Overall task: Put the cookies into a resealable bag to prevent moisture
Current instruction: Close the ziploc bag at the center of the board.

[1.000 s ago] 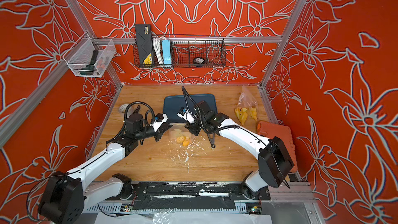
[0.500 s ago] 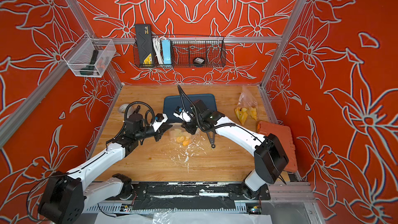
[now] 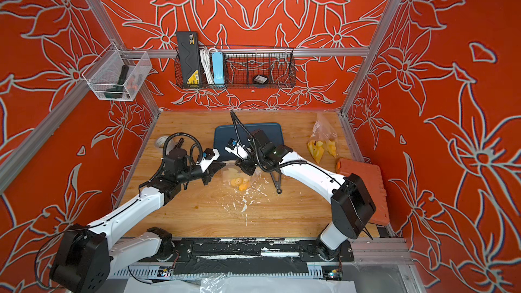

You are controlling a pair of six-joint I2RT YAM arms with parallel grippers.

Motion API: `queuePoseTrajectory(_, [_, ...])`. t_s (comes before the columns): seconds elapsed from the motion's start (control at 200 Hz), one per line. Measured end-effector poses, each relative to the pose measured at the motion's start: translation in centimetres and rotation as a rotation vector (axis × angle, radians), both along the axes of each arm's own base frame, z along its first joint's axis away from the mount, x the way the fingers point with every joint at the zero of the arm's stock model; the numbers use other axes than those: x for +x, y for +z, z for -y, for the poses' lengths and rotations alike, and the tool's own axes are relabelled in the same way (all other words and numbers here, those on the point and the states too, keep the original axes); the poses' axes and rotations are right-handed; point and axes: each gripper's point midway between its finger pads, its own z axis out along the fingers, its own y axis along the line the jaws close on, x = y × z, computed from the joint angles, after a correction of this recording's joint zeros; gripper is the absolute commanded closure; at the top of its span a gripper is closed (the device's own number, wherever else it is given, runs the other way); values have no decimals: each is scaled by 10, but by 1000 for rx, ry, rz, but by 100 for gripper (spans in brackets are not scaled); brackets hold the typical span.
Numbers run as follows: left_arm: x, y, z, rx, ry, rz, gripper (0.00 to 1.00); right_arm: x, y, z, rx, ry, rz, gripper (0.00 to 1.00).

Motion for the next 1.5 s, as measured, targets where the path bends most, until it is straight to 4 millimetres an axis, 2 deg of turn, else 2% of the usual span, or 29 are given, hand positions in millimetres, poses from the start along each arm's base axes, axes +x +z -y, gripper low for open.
queuePoseTrajectory(0.03, [0, 0, 0, 0, 0, 0, 100, 0, 0, -1, 1, -1, -4, 76])
queuePoseTrajectory(0.06, [0, 0, 0, 0, 0, 0, 100, 1, 1, -3, 4, 5, 3, 75])
queuePoseTrajectory(0.075, [0, 0, 0, 0, 0, 0, 100, 2, 1, -3, 5, 4, 1, 78])
queuePoseTrajectory(0.125, [0, 0, 0, 0, 0, 0, 100, 1, 1, -6, 9, 11, 6, 100])
queuePoseTrajectory(0.165, [0, 0, 0, 0, 0, 0, 100, 0, 1, -7, 10, 20, 5, 100])
queuePoseTrajectory(0.215, [0, 0, 0, 0, 0, -1, 100, -1, 1, -9, 12, 22, -7, 82])
queuePoseTrajectory(0.25, [0, 0, 0, 0, 0, 0, 100, -1, 2, -11, 15, 28, -4, 79])
queuePoseTrajectory(0.265, [0, 0, 0, 0, 0, 0, 100, -1, 2, -11, 19, 24, -9, 83])
queuePoseTrajectory(0.3, [0, 0, 0, 0, 0, 0, 100, 0, 2, -13, 22, 30, -4, 100])
queuePoseTrajectory(0.36, [0, 0, 0, 0, -1, 0, 100, -1, 1, -14, 29, 32, -17, 100])
queuePoseTrajectory(0.405, [0, 0, 0, 0, 0, -1, 100, -1, 1, -16, 31, 38, -18, 82])
queuePoseTrajectory(0.425, [0, 0, 0, 0, 0, -1, 100, -1, 2, -16, 32, 38, -20, 78])
queuePoseTrajectory(0.475, [0, 0, 0, 0, -1, -1, 100, 0, 2, -18, 39, 37, -23, 80])
queuePoseTrajectory(0.535, [0, 0, 0, -1, -3, -1, 100, -1, 3, -20, 49, 46, -22, 94])
queuePoseTrajectory(0.555, [0, 0, 0, -1, -3, -1, 100, -1, 3, -20, 53, 43, -28, 95])
queuePoseTrajectory(0.586, [-1, 0, 0, -1, -3, -1, 100, -1, 4, -21, 58, 43, -32, 91])
queuePoseTrajectory(0.616, [0, 0, 0, -1, -3, -1, 100, -2, 4, -22, 61, 49, -32, 82])
queuePoseTrajectory(0.636, [-1, 0, 0, -1, -3, -1, 100, -2, 4, -22, 63, 49, -37, 81])
queuePoseTrajectory(0.651, [-1, 0, 0, -1, -3, -1, 100, -2, 5, -23, 66, 57, -32, 83])
queuePoseTrajectory(0.681, [-1, 0, 0, -1, -3, -1, 100, -2, 5, -24, 72, 57, -36, 100])
queuePoseTrajectory(0.766, [0, 0, 0, -1, -3, 0, 100, -2, 7, -25, 84, 56, -41, 100])
queuePoseTrajectory(0.801, [0, 0, 0, -1, -3, 0, 100, -2, 6, -25, 84, 55, -43, 87])
queuePoseTrajectory(0.831, [0, 0, 0, -1, -3, 0, 100, -2, 6, -25, 84, 51, -46, 81])
queuePoseTrajectory(0.931, [0, 0, 0, -1, -3, 0, 100, 3, 7, -25, 87, 30, -25, 79])
queuePoseTrajectory(1.026, [0, 0, 0, 0, 0, 0, 100, 6, 3, -20, 74, 1, -8, 81])
queuePoseTrajectory(1.181, [1, 0, -1, 4, 9, 1, 100, 10, 0, -7, 33, -45, 14, 97])
queuePoseTrajectory(1.226, [2, 0, -1, 4, 10, 4, 100, 10, 0, -4, 26, -48, 26, 96])
queuePoseTrajectory(1.306, [1, 1, 1, 5, 7, 8, 100, 7, -1, 3, 20, -61, 30, 87])
queuePoseTrajectory(1.501, [7, -2, -5, 24, 53, 8, 100, 13, -4, 37, -13, -158, 50, 86])
